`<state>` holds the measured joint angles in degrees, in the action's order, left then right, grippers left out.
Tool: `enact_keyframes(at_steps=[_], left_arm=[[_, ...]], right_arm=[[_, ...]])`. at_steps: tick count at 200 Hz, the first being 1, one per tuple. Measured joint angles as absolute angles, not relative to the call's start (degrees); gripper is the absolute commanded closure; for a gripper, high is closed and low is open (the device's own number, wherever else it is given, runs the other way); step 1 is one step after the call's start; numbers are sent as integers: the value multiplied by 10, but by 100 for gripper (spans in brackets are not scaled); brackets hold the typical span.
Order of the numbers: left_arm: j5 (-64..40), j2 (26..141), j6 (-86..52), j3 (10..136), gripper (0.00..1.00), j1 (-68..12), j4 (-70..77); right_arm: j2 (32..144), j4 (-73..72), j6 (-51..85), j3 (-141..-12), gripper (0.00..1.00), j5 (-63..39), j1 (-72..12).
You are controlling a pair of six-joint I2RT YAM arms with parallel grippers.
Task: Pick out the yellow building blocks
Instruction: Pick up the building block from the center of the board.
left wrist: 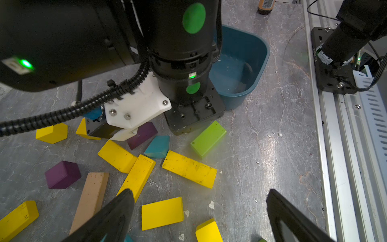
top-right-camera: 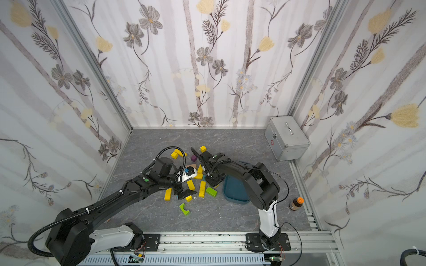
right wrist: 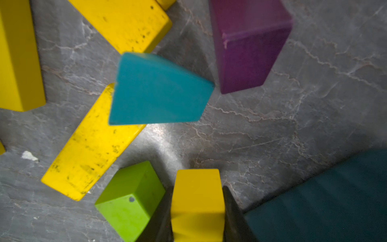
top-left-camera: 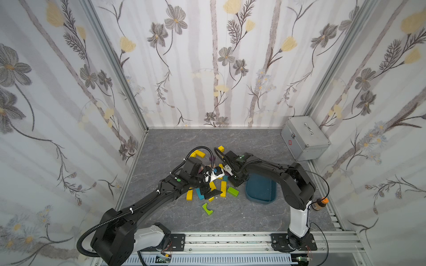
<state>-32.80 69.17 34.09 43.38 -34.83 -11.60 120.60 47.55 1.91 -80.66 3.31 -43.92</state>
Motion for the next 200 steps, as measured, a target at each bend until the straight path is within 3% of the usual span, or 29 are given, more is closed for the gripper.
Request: enact_keyframes(at_steps=[101,161,200], left_arm=[[-323,687,341,430,0,-348,-109],[-331,686,309,430,0,-347,-71],[-340,709,277,445,0,-348,-22]], right_arm=[[1190,478,19,-808,73,42,-439],[1122,475,58,-809,73,4,-431],[1061,464,96,-764,74,-13,-383]])
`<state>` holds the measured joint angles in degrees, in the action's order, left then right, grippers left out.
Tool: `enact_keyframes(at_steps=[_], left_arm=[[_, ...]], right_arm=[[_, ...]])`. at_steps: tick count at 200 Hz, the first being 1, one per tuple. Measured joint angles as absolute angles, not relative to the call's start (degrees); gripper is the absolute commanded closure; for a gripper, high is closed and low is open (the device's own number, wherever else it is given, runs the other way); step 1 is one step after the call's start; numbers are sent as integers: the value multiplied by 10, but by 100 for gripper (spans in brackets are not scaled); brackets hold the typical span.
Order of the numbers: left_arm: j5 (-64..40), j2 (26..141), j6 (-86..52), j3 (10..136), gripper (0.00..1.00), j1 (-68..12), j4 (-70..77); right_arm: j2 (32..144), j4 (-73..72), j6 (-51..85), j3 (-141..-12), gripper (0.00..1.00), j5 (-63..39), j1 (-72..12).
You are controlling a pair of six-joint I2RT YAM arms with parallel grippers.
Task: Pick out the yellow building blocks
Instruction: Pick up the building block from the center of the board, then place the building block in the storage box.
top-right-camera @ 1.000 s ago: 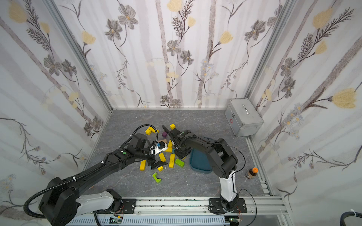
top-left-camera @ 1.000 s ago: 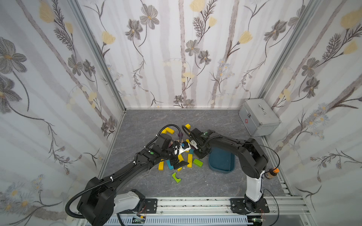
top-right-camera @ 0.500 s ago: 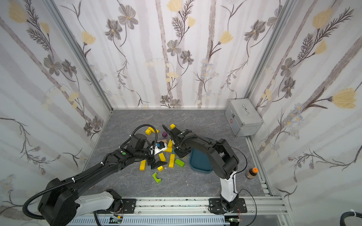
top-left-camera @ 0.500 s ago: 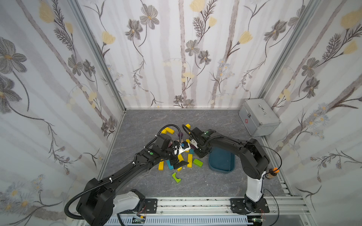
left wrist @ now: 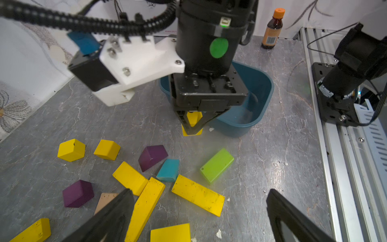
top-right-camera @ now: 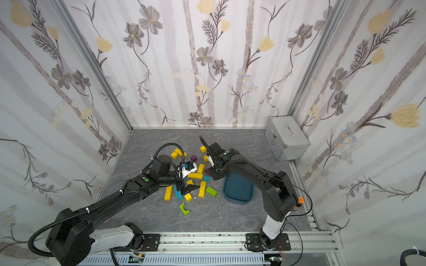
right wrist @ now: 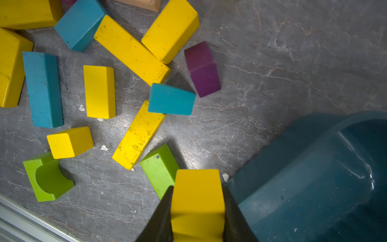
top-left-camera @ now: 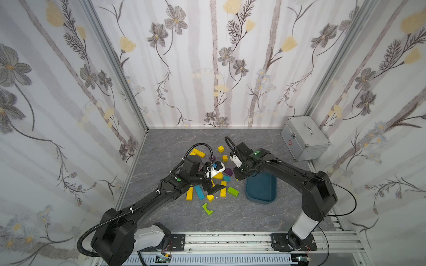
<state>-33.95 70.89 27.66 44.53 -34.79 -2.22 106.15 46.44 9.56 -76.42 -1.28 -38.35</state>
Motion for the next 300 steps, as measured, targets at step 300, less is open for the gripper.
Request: enact_keyframes(at_steps=[300], left_arm=[[-212,1024,120,696,2,-459,72]], right_arm=[[1028,235,183,-595,69,-37,-209]])
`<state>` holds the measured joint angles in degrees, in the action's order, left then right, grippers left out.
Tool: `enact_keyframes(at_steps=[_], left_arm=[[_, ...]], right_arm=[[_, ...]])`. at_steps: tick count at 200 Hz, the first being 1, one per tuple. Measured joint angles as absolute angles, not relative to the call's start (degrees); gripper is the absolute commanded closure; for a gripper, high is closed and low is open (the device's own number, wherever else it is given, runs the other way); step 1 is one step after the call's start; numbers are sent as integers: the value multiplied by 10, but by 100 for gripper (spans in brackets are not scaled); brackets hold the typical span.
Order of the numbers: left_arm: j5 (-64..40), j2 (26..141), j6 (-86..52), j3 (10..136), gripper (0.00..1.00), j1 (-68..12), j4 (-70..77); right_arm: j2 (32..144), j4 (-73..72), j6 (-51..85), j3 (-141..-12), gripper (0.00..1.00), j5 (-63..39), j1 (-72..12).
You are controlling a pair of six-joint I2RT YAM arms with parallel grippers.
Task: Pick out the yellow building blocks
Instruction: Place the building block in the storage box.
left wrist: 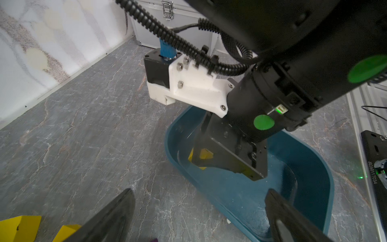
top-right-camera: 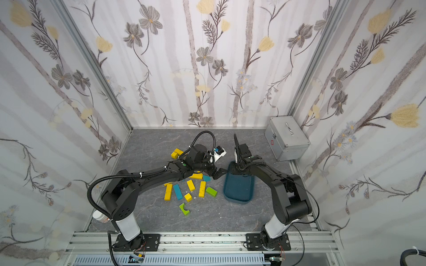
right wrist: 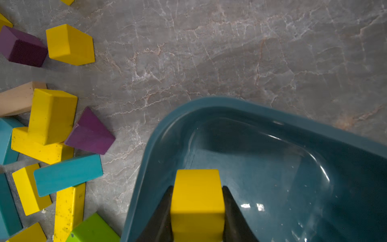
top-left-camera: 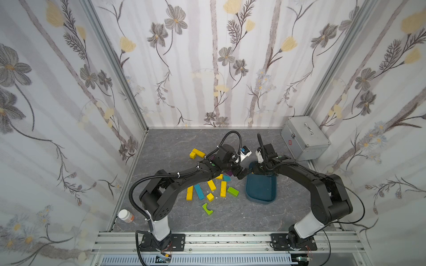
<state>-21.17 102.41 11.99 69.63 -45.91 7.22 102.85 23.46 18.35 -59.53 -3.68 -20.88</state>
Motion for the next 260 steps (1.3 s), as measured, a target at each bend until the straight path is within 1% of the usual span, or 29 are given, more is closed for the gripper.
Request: enact_keyframes(at_steps=[81,115,140,223,260], left_arm=[[-197,1015,123,687,1,-459,30],[-197,1009,133,686,1,-459,18],[-196,1000,141,681,0,-459,18],[-187,984,148,655,0,-459,22],[-187,961,148,651,0,-458,24]], right_arm=[[1081,220,183,-634,60,-24,-204],[1091,221,183,-637,57,-22,-203],[1090,221,183,-637,57,-22,-203],[1034,227,185,-623,56,-14,-207],[995,255,193,-626,57,-1,-230]])
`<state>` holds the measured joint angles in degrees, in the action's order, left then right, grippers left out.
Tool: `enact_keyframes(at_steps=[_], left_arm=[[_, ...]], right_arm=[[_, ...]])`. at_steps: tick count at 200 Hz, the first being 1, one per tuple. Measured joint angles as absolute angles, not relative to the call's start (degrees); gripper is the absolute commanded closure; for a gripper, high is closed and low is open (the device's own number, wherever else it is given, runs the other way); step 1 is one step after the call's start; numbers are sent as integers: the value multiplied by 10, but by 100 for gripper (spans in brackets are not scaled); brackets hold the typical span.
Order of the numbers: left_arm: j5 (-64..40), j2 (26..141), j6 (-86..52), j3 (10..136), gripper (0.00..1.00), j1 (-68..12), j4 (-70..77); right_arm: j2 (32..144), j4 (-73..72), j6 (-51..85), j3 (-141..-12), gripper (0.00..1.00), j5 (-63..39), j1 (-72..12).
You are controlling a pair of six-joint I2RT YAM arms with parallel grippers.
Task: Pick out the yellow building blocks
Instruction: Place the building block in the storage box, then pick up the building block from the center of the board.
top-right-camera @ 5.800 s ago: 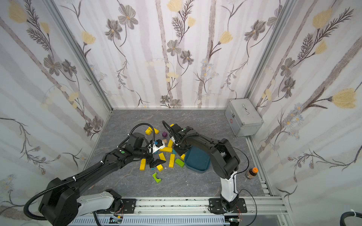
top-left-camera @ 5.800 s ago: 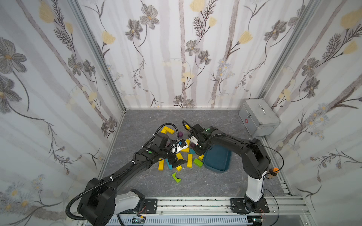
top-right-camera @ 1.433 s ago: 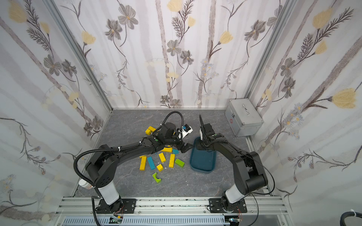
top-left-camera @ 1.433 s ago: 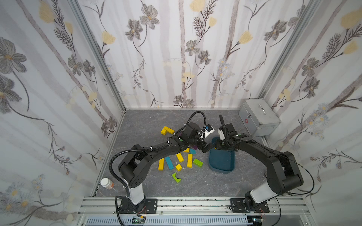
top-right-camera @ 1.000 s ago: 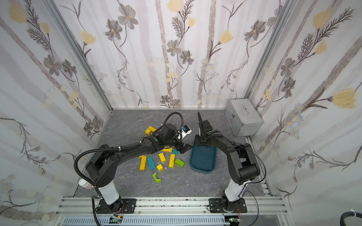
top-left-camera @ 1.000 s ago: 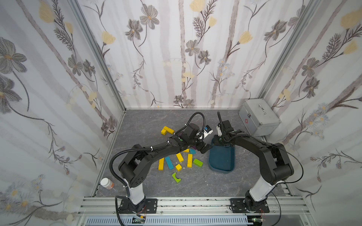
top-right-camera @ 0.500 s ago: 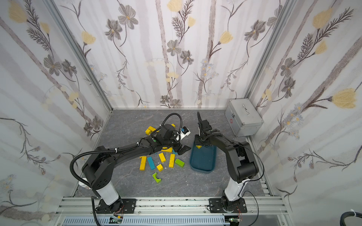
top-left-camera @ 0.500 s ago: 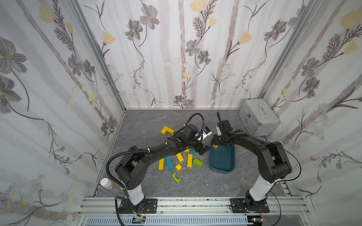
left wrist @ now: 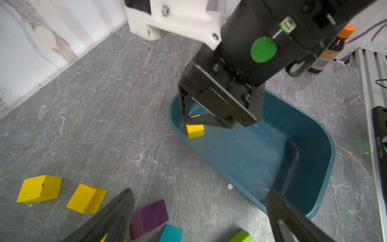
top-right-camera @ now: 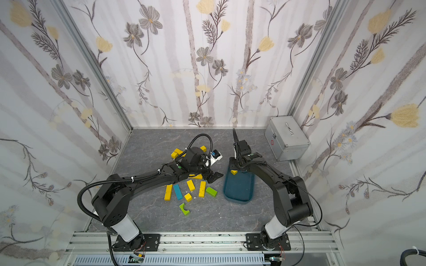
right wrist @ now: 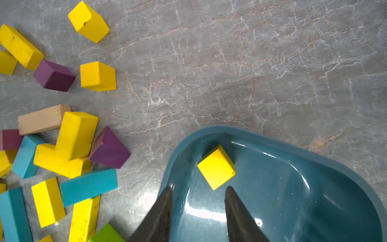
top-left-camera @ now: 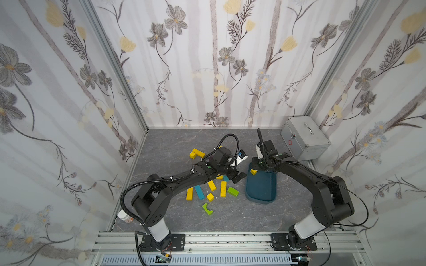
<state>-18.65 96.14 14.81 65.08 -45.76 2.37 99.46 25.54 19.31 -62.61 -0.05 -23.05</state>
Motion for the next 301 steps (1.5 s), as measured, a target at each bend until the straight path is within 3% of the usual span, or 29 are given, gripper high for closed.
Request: enact_keyframes(at_steps=[58,104,201,301], left_arm=[[-174,894,139,635,0,-452,-9],[-121,800,74,600,0,-448,-86],[0,539,-120,388,0,-448,-191],[16,607,-225,354,3,-448,-204]], right_arm=[[948,301,231,-652,59,36,-290],[939,296,292,-676,59,38,-386],[1062,272,349,-731,58,39,-520],[1139,270,389,-735,56,50,-545]])
